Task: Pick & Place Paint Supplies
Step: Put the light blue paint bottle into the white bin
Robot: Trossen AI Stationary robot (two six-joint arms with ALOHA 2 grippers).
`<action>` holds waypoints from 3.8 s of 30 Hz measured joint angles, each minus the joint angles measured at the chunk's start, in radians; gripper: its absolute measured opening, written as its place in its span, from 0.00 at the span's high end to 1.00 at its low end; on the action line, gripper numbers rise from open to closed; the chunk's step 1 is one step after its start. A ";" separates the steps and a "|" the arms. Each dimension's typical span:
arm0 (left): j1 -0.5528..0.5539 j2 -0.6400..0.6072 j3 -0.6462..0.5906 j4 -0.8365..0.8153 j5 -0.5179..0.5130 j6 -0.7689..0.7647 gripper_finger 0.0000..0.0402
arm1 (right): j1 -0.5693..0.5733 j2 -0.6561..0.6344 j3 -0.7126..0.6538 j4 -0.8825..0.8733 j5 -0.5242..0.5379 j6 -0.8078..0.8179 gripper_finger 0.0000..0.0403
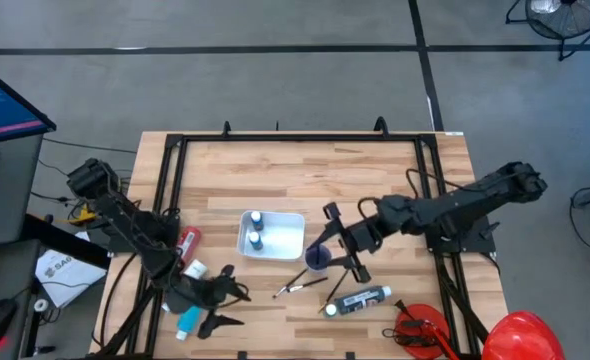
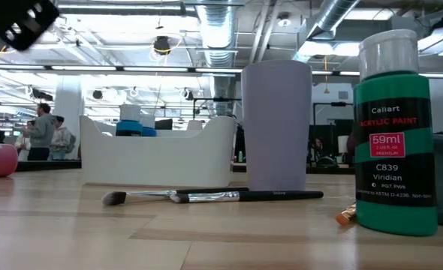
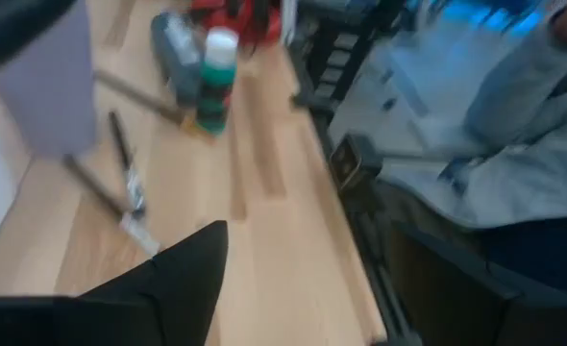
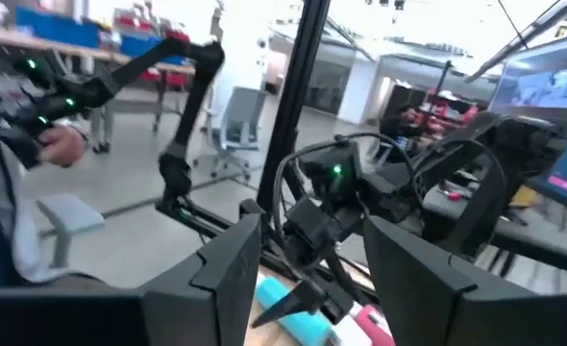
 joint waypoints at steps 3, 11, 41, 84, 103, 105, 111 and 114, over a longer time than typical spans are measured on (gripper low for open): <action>-0.026 -0.010 0.123 -0.289 -0.015 -0.120 0.37 | -0.035 -0.018 0.002 -0.015 -0.062 0.027 0.55; -0.040 -0.010 0.275 -0.828 0.286 -0.705 0.45 | -0.044 -0.019 0.002 -0.063 -0.092 0.030 0.55; -0.136 -0.016 0.171 -0.970 0.665 -1.414 0.45 | -0.045 -0.018 0.002 -0.098 -0.089 0.048 0.54; -0.150 -0.009 -0.096 -0.491 0.611 -1.298 0.40 | -0.045 -0.008 0.002 -0.114 -0.084 0.072 0.54; -0.118 0.043 -0.059 -0.487 0.618 -1.138 0.59 | -0.068 0.153 0.029 -0.098 0.021 0.071 0.55; -0.114 0.038 -0.044 -0.493 0.566 -1.097 0.59 | -0.069 0.193 0.056 -0.083 0.021 0.072 0.55; -0.094 0.031 0.000 -0.485 0.537 -0.991 0.60 | -0.062 0.301 0.160 -0.161 0.020 0.103 0.56; -0.074 0.030 0.027 -0.473 0.492 -0.909 0.60 | -0.057 0.366 0.236 -0.238 0.018 0.106 0.56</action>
